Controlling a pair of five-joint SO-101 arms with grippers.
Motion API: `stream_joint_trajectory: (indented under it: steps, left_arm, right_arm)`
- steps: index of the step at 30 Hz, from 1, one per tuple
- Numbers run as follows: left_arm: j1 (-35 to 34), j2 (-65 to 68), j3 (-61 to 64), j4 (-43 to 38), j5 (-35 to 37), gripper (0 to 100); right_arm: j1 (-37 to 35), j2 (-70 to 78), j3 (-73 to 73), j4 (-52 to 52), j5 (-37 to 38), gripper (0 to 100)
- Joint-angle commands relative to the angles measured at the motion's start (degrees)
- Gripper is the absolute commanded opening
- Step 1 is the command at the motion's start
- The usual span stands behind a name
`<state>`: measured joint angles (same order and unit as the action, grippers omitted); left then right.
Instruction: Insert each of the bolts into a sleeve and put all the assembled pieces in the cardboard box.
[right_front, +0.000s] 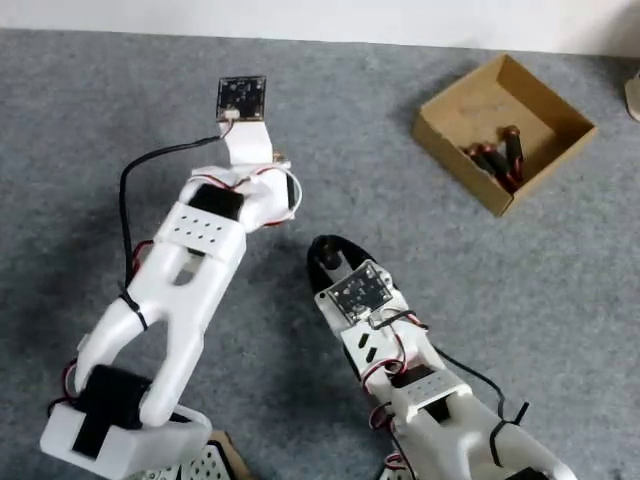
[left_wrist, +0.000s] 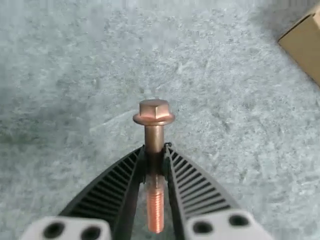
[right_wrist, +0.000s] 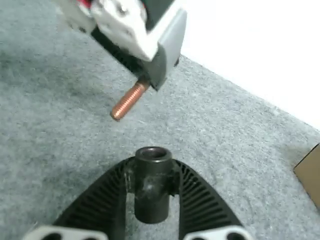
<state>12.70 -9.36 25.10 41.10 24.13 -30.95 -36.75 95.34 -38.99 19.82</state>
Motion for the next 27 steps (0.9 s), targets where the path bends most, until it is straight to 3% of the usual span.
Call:
stream_joint_trajectory:
  steps: [1,9,14,24,27]
  left_arm:
    - [2.15,-3.91,-0.66,-2.46,2.37,1]
    - [2.42,-4.00,-0.48,-6.95,5.10,1]
    - [6.64,-4.62,-0.40,-6.77,4.66,1]
    - [6.90,-26.33,12.70,-7.21,4.92,1]
    - [7.25,-30.55,17.54,-11.25,5.19,1]
  right_arm:
    - [-0.57,-1.36,4.62,-1.80,0.35,0.5]
    - [-0.48,-0.92,4.62,-1.80,0.35,0.5]
    - [-0.31,-0.84,4.62,-1.80,0.35,0.5]
    - [-0.31,-0.84,4.62,-1.63,0.35,0.5]
    - [-0.31,-0.84,4.70,-1.54,0.35,0.5]
